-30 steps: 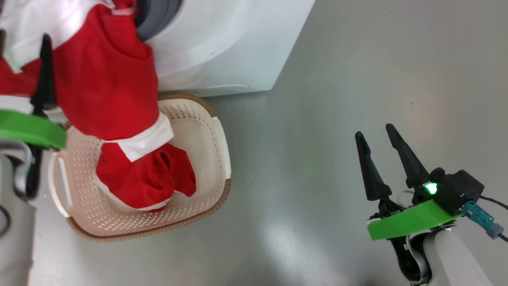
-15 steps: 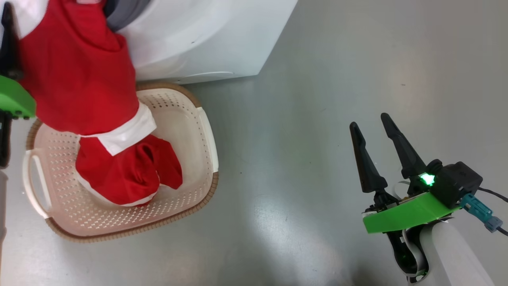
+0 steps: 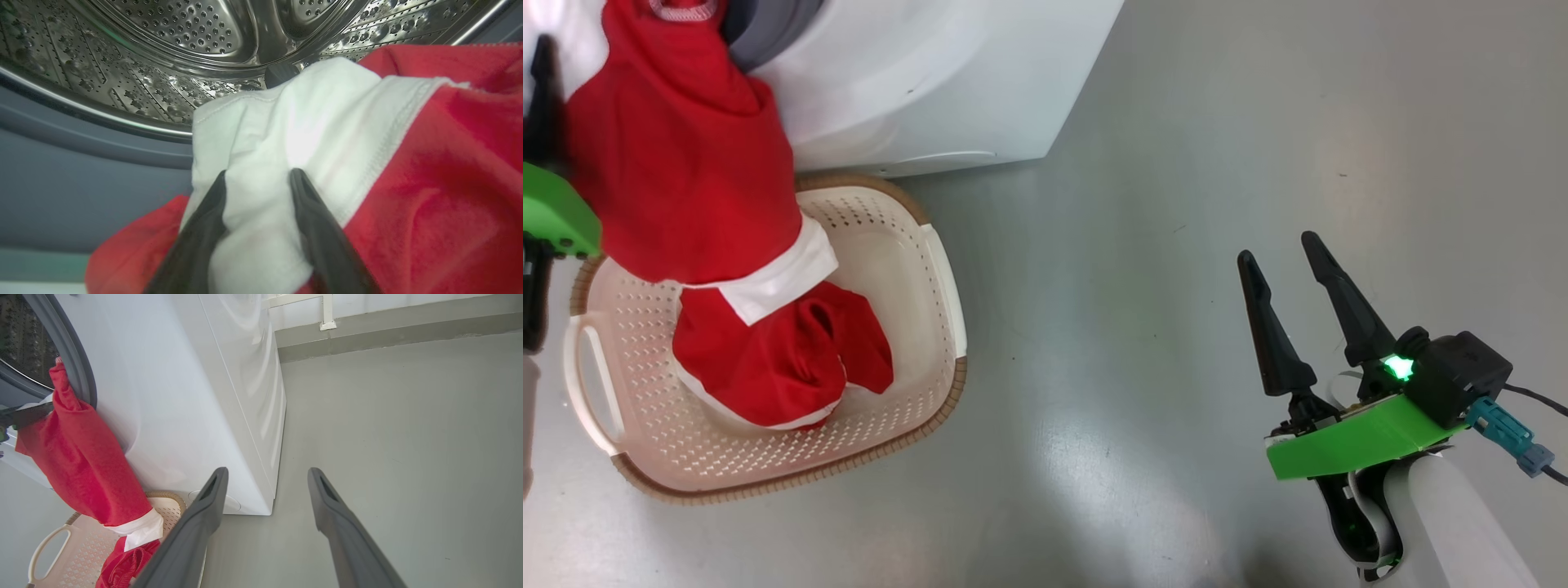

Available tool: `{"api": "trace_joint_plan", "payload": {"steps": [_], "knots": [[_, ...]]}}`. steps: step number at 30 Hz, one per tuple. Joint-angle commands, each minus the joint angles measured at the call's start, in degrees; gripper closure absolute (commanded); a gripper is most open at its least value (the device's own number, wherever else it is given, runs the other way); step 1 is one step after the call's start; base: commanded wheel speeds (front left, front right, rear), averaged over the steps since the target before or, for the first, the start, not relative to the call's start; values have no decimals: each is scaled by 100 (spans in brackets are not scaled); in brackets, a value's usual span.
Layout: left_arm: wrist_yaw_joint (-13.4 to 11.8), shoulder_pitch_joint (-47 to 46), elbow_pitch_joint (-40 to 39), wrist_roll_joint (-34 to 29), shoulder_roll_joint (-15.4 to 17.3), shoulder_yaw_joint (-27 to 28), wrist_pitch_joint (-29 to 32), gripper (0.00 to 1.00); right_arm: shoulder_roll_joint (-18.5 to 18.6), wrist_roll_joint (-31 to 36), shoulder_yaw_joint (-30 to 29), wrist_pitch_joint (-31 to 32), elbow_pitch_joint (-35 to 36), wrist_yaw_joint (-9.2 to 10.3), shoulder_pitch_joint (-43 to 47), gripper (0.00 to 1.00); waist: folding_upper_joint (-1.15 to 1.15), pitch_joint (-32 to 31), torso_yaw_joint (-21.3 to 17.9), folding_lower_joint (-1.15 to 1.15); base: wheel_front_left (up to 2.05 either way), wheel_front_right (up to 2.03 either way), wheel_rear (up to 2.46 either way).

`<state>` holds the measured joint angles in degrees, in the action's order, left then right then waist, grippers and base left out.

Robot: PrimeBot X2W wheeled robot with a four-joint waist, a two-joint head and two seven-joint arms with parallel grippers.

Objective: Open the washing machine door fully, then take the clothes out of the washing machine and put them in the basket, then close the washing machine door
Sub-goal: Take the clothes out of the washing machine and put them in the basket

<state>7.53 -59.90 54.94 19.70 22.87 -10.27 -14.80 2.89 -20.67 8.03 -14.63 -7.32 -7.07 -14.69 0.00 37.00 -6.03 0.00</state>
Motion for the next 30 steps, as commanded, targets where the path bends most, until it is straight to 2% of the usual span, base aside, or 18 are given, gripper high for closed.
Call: {"api": "trace_joint_plan", "payload": {"steps": [1, 3, 4, 10, 16, 30], "knots": [[-4, 2, -14, 56, 356, 58, -19, 67, -2, -17, 129, -37, 139, -42, 33, 0, 0, -9, 2, 0, 0, 0, 0], [-4, -3, 5, 108, 355, 3, -19, 92, -2, -10, 132, -37, 140, -42, 31, 0, 0, -26, 6, 0, 0, 0, 0], [-4, -4, -6, 130, 356, -25, -19, 100, -2, -7, 132, -37, 141, -42, 32, 0, 0, -31, 8, 0, 0, 0, 0], [-4, 86, -178, 269, 344, -65, -19, 100, -2, 3, 108, -37, 138, -42, 63, 0, 0, -77, 42, 0, 0, 0, 0], [-4, 421, -651, 482, 238, 124, -19, 100, -2, -17, 58, -37, 131, -42, 79, 0, 0, -124, 110, 0, 0, 0, 0], [-4, 2070, -2189, 173, -296, 491, -19, 100, -2, -21, -82, -37, 88, -42, 165, 0, 0, -286, 335, 0, 0, 0, 0]]}}
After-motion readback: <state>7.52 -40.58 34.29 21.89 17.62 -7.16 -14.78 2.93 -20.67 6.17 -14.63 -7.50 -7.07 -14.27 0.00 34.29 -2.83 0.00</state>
